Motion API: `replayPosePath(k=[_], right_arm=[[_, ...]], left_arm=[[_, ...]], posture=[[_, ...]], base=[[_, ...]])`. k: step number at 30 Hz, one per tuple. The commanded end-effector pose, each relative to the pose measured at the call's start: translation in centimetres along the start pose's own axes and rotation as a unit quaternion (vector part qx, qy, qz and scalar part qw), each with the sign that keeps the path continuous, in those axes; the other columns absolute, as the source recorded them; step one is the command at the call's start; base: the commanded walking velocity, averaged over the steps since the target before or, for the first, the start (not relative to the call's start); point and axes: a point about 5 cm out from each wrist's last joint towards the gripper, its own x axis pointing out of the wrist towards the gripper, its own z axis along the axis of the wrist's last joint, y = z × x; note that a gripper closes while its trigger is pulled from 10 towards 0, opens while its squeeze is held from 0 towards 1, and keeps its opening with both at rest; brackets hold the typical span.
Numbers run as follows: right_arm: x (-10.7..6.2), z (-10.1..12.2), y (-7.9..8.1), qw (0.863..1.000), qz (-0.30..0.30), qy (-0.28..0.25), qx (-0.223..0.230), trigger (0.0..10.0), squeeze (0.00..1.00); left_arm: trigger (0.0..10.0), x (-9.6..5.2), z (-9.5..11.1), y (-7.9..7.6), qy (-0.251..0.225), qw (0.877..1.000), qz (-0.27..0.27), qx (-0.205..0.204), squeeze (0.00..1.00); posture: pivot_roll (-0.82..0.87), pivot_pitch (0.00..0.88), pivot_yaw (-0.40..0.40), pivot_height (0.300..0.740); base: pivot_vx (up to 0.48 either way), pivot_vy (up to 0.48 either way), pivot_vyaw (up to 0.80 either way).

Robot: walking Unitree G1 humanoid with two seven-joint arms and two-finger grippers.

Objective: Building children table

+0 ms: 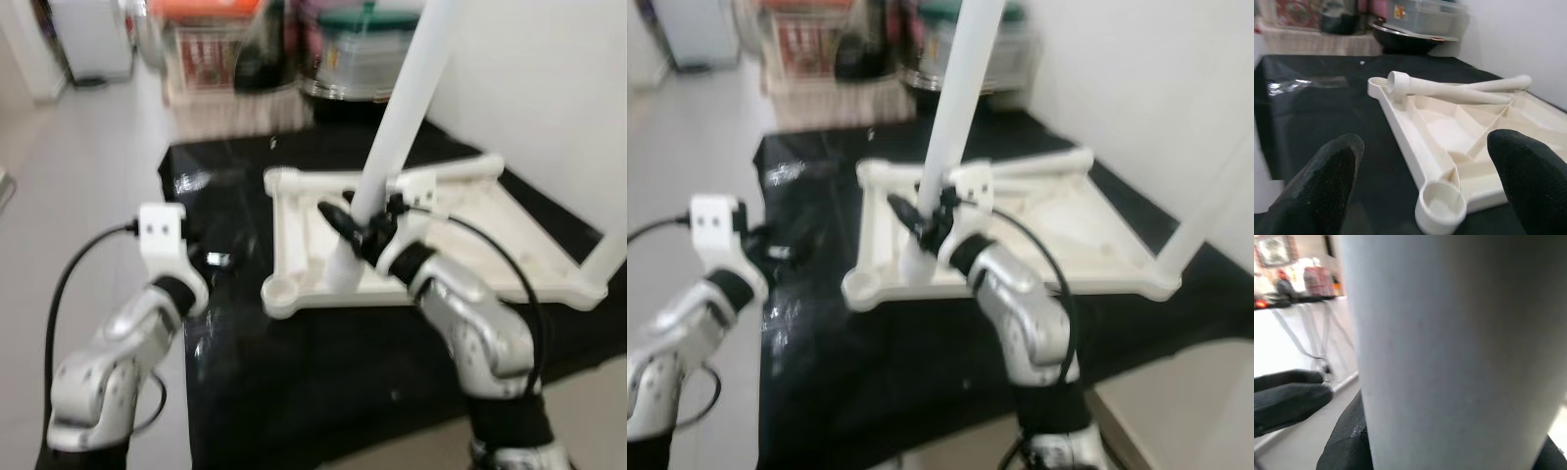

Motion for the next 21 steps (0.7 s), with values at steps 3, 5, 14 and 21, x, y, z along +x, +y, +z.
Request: replayPosePath(k=[3, 5, 14, 21], right_arm=[[-0.8, -1.0, -0.2, 1.000, -0.009, 0.015, -0.008, 10.0, 0.00], [-1.2, -1.2, -0.2, 1.000, -0.006, 0.020, -0.010, 10.0, 0.00], [-3.2, -1.8, 0.1, 0.999, 0.018, 0.038, -0.017, 10.0, 0.00], [-3.1, -1.3, 0.1, 0.998, 0.030, 0.025, -0.039, 10.0, 0.00]], left_arm=[[10.0, -0.4, -1.3, -1.1, 0.005, 1.000, -0.026, 0.015, 0.00], [10.0, -0.7, -2.0, -1.5, 0.007, 0.999, -0.037, 0.032, 0.00], [10.0, -3.1, -5.5, -2.8, 0.025, 0.996, -0.073, 0.053, 0.00], [10.0, -3.2, -6.3, -3.2, 0.025, 0.994, -0.075, 0.073, 0.00]], posture=[[-0.03, 0.059, 0.000, 0.740], [-0.03, 0.066, 0.002, 0.740], [-0.05, 0.089, 0.004, 0.740], [-0.05, 0.094, 0.004, 0.740]], base=[[0.000, 0.000, 0.00], [0.000, 0.000, 0.00], [0.000, 0.000, 0.00], [0.000, 0.000, 0.46]])
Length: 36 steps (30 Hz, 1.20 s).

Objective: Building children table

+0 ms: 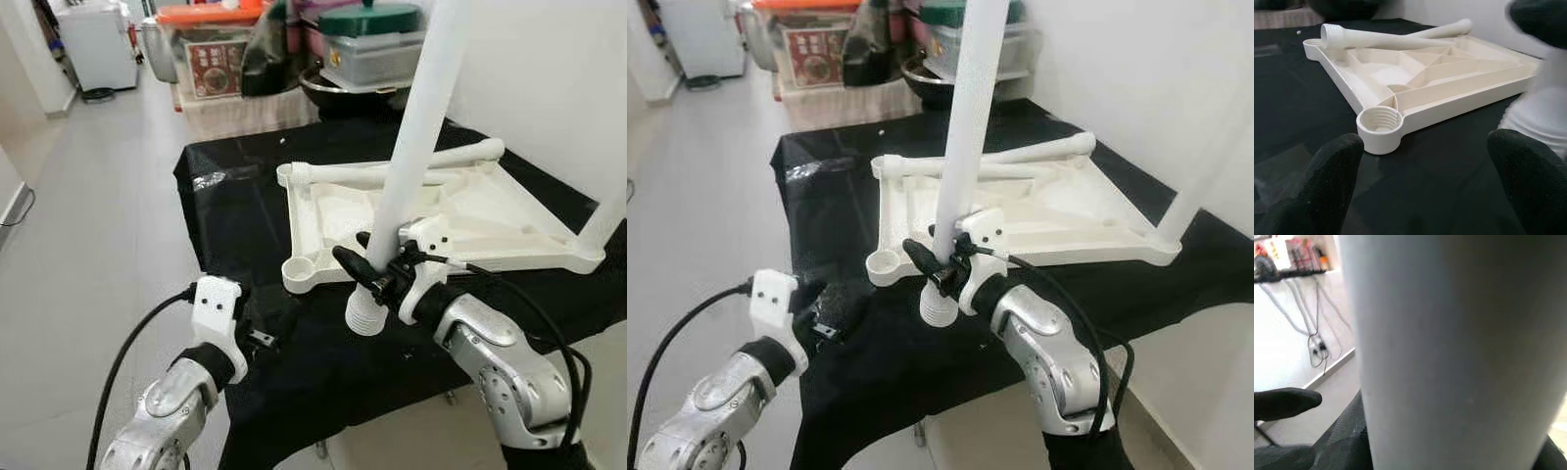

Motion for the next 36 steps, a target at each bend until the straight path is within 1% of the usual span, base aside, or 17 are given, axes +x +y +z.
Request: replayPosePath(k=[1, 3, 4, 8, 14, 16, 19, 21, 23, 25, 26, 30, 32, 36], right_arm=[[0.3, 0.8, 0.7, 0.999, 0.022, -0.017, -0.021, 10.0, 0.00], [0.5, 1.1, 0.8, 0.999, 0.032, -0.022, -0.027, 10.0, 0.00], [0.6, 1.3, 0.8, 0.999, 0.037, -0.023, -0.032, 10.0, 0.00], [0.8, 1.6, 0.8, 0.998, 0.044, -0.027, -0.036, 10.0, 0.00], [1.7, 2.2, 0.6, 0.997, 0.046, -0.037, -0.041, 10.0, 0.00], [2.2, 2.5, 0.4, 0.997, 0.041, -0.045, -0.041, 10.0, 0.00], [2.7, 2.7, 0.2, 0.997, 0.032, -0.049, -0.046, 10.0, 0.00], [2.9, 2.8, 0.0, 0.997, 0.026, -0.050, -0.048, 10.0, 0.00], [3.2, 2.9, -0.4, 0.997, 0.006, -0.053, -0.053, 10.0, 0.00], [3.5, 3.0, -0.8, 0.997, -0.015, -0.056, -0.054, 10.0, 0.00], [3.6, 3.2, -1.1, 0.996, -0.030, -0.059, -0.059, 10.0, 0.00], [3.6, 3.1, -1.1, 0.996, -0.035, -0.062, -0.055, 10.0, 0.00], [3.5, 3.0, -1.1, 0.996, -0.038, -0.062, -0.053, 10.0, 0.00], [3.4, 2.4, -0.9, 0.996, -0.044, -0.059, -0.051, 10.0, 0.00]], left_arm=[[10.0, -0.2, -0.5, 0.2, 0.006, 1.000, 0.008, 0.011, 0.00], [10.0, -0.1, -0.7, 0.2, 0.003, 1.000, 0.016, 0.016, 0.00], [10.0, -0.1, -0.7, 0.2, -0.001, 0.999, 0.023, 0.027, 0.00], [10.0, 0.0, -0.8, 0.3, -0.007, 0.999, 0.030, 0.034, 0.00], [10.0, 0.2, -0.9, 0.5, -0.017, 0.997, 0.050, 0.054, 0.00], [10.0, 0.3, -1.1, 0.2, -0.020, 0.998, 0.035, 0.044, 0.00], [10.0, 0.3, -1.1, 0.0, -0.021, 0.998, 0.034, 0.053, 0.00], [10.0, 0.4, -1.1, 0.0, -0.020, 0.998, 0.031, 0.052, 0.00], [10.0, 0.5, -1.2, -0.1, -0.018, 0.998, 0.026, 0.046, 0.00], [10.0, 0.5, -1.2, -0.1, -0.018, 0.999, 0.025, 0.044, 0.00], [10.0, 0.6, -1.3, -0.1, -0.016, 0.999, 0.025, 0.037, 0.00], [10.0, 0.5, -1.3, -0.2, -0.016, 0.999, 0.019, 0.032, 0.00], [10.0, 0.4, -1.3, -0.3, -0.016, 0.999, 0.011, 0.026, 0.00], [10.0, 0.4, -1.4, -0.2, -0.010, 1.000, 0.002, 0.028, 0.00]], posture=[[-0.05, 0.094, 0.004, 0.740], [-0.05, 0.093, 0.001, 0.740], [-0.05, 0.093, -0.002, 0.740], [-0.05, 0.093, -0.006, 0.740], [-0.04, 0.094, -0.015, 0.740], [-0.04, 0.094, -0.017, 0.740], [-0.04, 0.102, -0.017, 0.740], [-0.04, 0.102, -0.017, 0.740], [-0.04, 0.113, -0.019, 0.740], [-0.04, 0.115, -0.019, 0.740], [-0.04, 0.124, -0.017, 0.740], [-0.04, 0.132, -0.016, 0.740], [-0.04, 0.135, -0.012, 0.740], [-0.04, 0.137, -0.004, 0.740]], base=[[0.000, 0.000, 0.80], [0.000, 0.000, 0.80], [0.000, 0.000, 0.80], [0.000, 0.000, 0.80], [0.000, 0.000, 0.80], [0.000, 0.000, 0.80], [0.000, 0.000, 0.80], [0.000, 0.000, 0.80], [0.000, 0.000, 0.80], [0.000, 0.000, 0.00], [0.000, 0.000, 0.00], [0.000, 0.000, 0.00], [0.000, -0.259, 0.00], [0.000, -0.415, 0.00]])
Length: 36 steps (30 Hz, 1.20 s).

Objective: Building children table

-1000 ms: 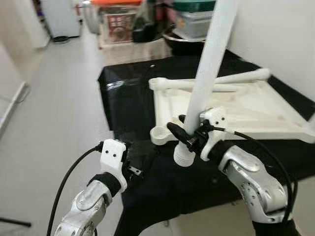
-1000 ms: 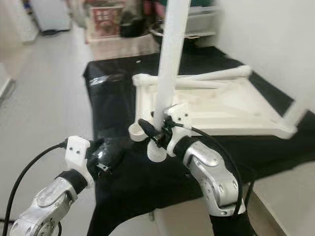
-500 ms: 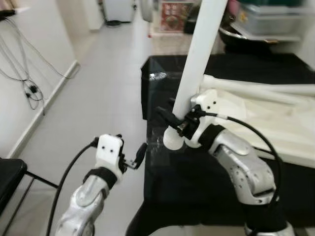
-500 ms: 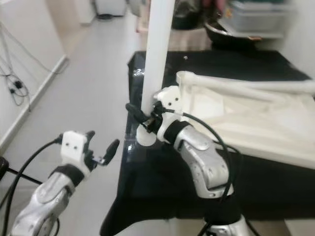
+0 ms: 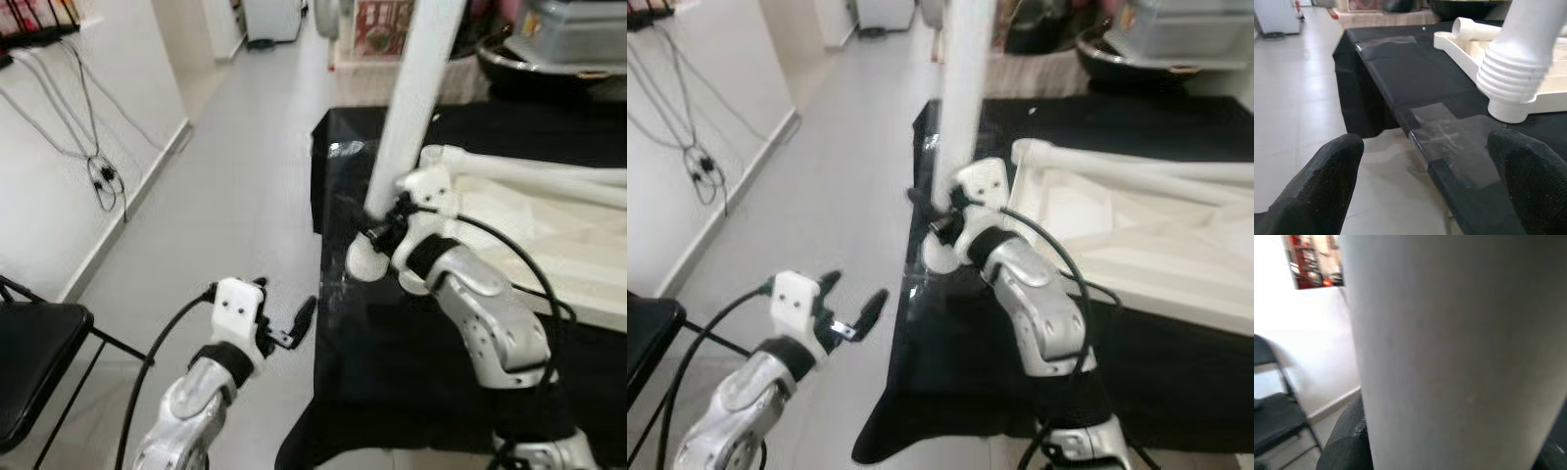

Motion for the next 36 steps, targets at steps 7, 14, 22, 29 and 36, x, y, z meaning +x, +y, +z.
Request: replayPosePath(k=[7, 14, 22, 29, 36], right_arm=[[-0.36, -0.35, 0.31, 1.000, -0.008, -0.006, -0.005, 10.0, 0.00], [-0.33, -0.36, 0.31, 1.000, -0.012, -0.010, -0.001, 10.0, 0.00], [-0.28, -0.25, 0.33, 1.000, -0.009, -0.014, -0.003, 10.0, 0.00], [-0.17, -0.07, 0.40, 1.000, -0.009, -0.021, 0.000, 10.0, 0.00], [-0.19, 0.20, 0.05, 1.000, -0.010, -0.022, -0.010, 10.0, 0.00]], left_arm=[[10.0, 0.02, -0.42, 0.30, 0.012, 1.000, -0.001, -0.002, 0.00], [10.0, 0.21, -0.54, 0.70, 0.020, 0.999, 0.020, 0.019, 0.00], [10.0, -0.15, -0.54, 0.82, 0.023, 0.999, 0.017, 0.016, 0.00], [10.0, -0.30, -0.44, 0.57, 0.023, 0.999, 0.009, 0.021, 0.00], [10.0, -0.27, -0.34, 0.13, 0.024, 0.999, -0.008, 0.038, 0.00]], posture=[[-0.04, 0.129, 0.005, 0.740], [-0.04, 0.123, 0.006, 0.740], [-0.03, 0.118, 0.011, 0.740], [-0.03, 0.122, 0.009, 0.740], [-0.03, 0.127, 0.005, 0.740]], base=[[0.000, -0.468, 0.00], [0.000, -0.135, 0.00], [0.030, 0.000, 0.10], [0.263, 0.000, 0.37], [0.037, 0.000, 0.00]])
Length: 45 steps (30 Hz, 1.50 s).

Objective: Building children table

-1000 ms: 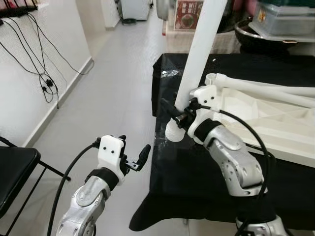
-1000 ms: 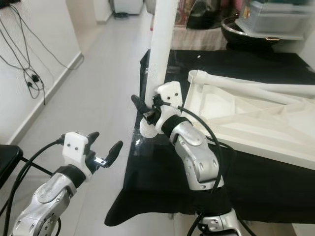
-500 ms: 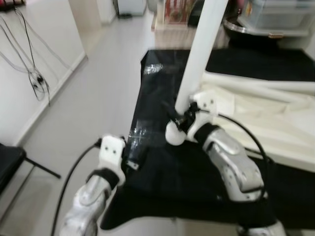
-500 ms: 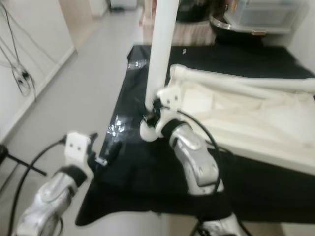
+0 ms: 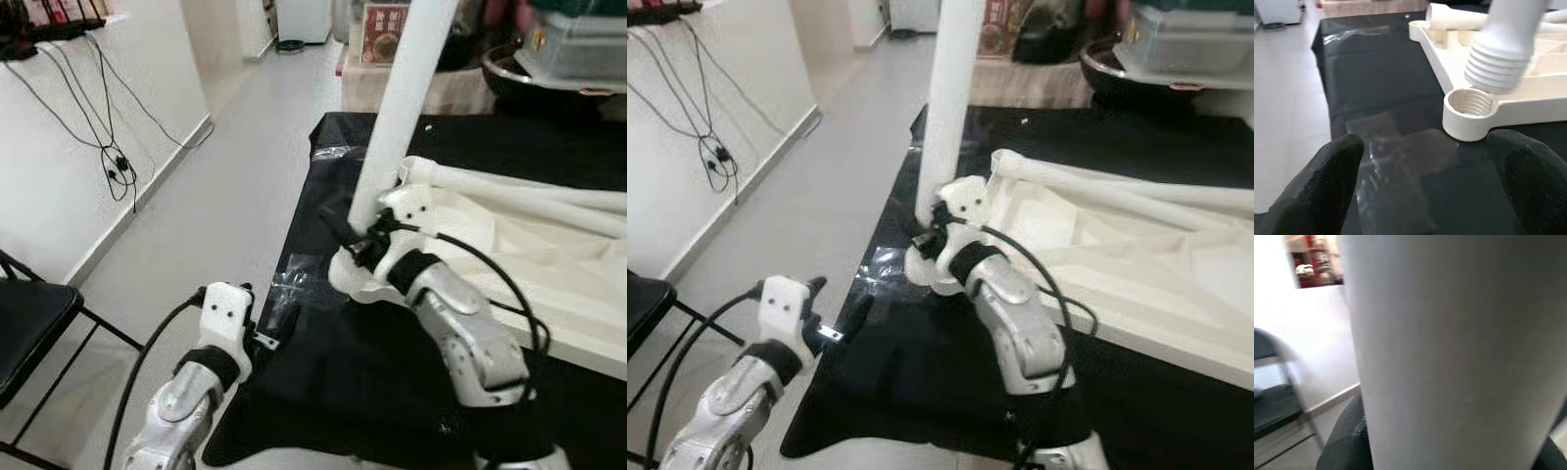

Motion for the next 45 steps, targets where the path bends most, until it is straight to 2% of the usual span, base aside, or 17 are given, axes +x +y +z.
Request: replayPosePath(k=[1, 3, 6, 10, 14, 18, 23, 27, 30, 31, 32, 34, 37, 40, 41, 42, 45], right_arm=[[0.3, 0.1, 0.7, 1.000, 0.016, -0.007, 0.000, 10.0, 0.00], [0.3, 0.2, 0.5, 1.000, 0.016, -0.008, -0.001, 10.0, 0.00], [0.4, 0.7, 0.4, 0.999, 0.048, -0.017, -0.010, 10.0, 0.00], [0.7, 2.0, 0.9, 0.989, 0.138, -0.043, -0.023, 10.0, 0.00], [1.7, 2.2, 1.3, 0.980, 0.189, -0.040, -0.044, 10.0, 0.00], [2.5, 2.3, 1.3, 0.978, 0.198, -0.041, -0.046, 10.0, 0.00], [4.4, 2.2, 1.5, 0.975, 0.212, -0.047, -0.041, 10.0, 0.00], [4.9, 2.2, 1.6, 0.971, 0.229, -0.050, -0.036, 10.0, 0.00], [5.7, 2.0, 1.7, 0.956, 0.287, -0.042, -0.039, 10.0, 0.00], [5.7, 2.0, 1.7, 0.956, 0.287, -0.042, -0.039, 10.0, 0.00], [5.8, 2.1, 1.9, 0.948, 0.313, -0.039, -0.041, 10.0, 0.00], [6.6, 2.9, 1.2, 0.940, 0.337, -0.041, -0.027, 10.0, 0.00], [7.1, 3.5, 0.4, 0.940, 0.339, -0.043, -0.024, 10.0, 0.00], [7.2, 3.7, -0.3, 0.940, 0.337, -0.037, -0.029, 10.0, 0.00], [6.8, 3.9, -1.5, 0.937, 0.345, -0.026, -0.042, 10.0, 0.00], [6.8, 3.9, -1.5, 0.937, 0.345, -0.026, -0.042, 10.0, 0.00], [6.0, 4.4, -3.3, 0.935, 0.350, -0.015, -0.045, 10.0, 0.00]], left_arm=[[10.0, -0.5, -0.5, 0.3, 0.017, 1.000, -0.002, 0.016, 0.00], [10.0, -0.6, -0.4, 0.0, 0.016, 0.999, -0.017, 0.021, 0.00], [10.0, -0.9, -0.6, -0.6, 0.025, 0.998, -0.049, 0.030, 0.00], [10.0, -2.1, -1.1, -1.3, 0.042, 0.996, -0.074, 0.037, 0.00], [10.0, -2.8, -1.1, -1.4, 0.043, 0.996, -0.057, 0.050, 0.00], [10.0, -3.0, -0.9, -1.3, 0.037, 0.997, -0.039, 0.059, 0.00], [10.0, -3.5, -0.7, -0.5, 0.038, 0.995, 0.029, 0.085, 0.00], [10.0, -3.8, -0.6, -0.4, 0.036, 0.995, 0.033, 0.091, 0.00], [10.0, -4.4, -0.4, -0.6, 0.038, 0.994, 0.037, 0.099, 0.00], [10.0, -4.4, -0.4, -0.6, 0.038, 0.994, 0.037, 0.099, 0.00], [10.0, -4.7, -0.3, -0.7, 0.040, 0.993, 0.039, 0.100, 0.00], [10.0, -4.9, 0.1, -0.6, 0.038, 0.993, 0.045, 0.107, 0.00], [10.0, -5.0, 0.5, -0.5, 0.035, 0.992, 0.049, 0.115, 0.00], [10.0, -5.0, 0.6, -0.5, 0.034, 0.991, 0.044, 0.120, 0.00], [10.0, -5.1, 0.8, -0.6, 0.034, 0.989, 0.033, 0.138, 0.00], [10.0, -5.1, 0.8, -0.6, 0.034, 0.989, 0.033, 0.138, 0.00], [10.0, -5.5, 0.8, -0.9, 0.037, 0.990, 0.025, 0.136, 0.00]], posture=[[-0.03, 0.127, 0.005, 0.740], [-0.03, 0.128, 0.006, 0.740], [-0.03, 0.130, 0.007, 0.740], [-0.02, 0.146, 0.007, 0.740], [-0.02, 0.160, 0.002, 0.740], [0.00, 0.170, -0.006, 0.740], [0.03, 0.196, -0.011, 0.740], [0.03, 0.198, -0.009, 0.740], [0.08, 0.220, -0.003, 0.740], [0.08, 0.220, -0.003, 0.740], [0.09, 0.231, -0.003, 0.740], [0.11, 0.253, 0.003, 0.740], [0.12, 0.270, 0.012, 0.740], [0.12, 0.279, 0.014, 0.740], [0.13, 0.294, 0.020, 0.740], [0.13, 0.294, 0.020, 0.740], [0.13, 0.313, 0.030, 0.740]], base=[[0.000, 0.000, 0.00], [0.000, 0.000, 0.00], [0.000, 0.000, 0.00], [0.000, 0.000, 0.00], [0.000, 0.000, 0.00], [0.000, 0.000, 0.00], [0.000, 0.000, 0.00], [0.000, 0.000, 0.00], [0.000, 0.000, 0.00], [0.000, 0.000, 0.00], [0.000, 0.000, 0.00], [0.000, 0.000, 0.00], [0.000, 0.000, 0.00], [0.000, 0.000, 0.00], [0.000, 0.000, 0.00], [0.000, 0.000, 0.00], [0.000, 0.000, 0.00]])
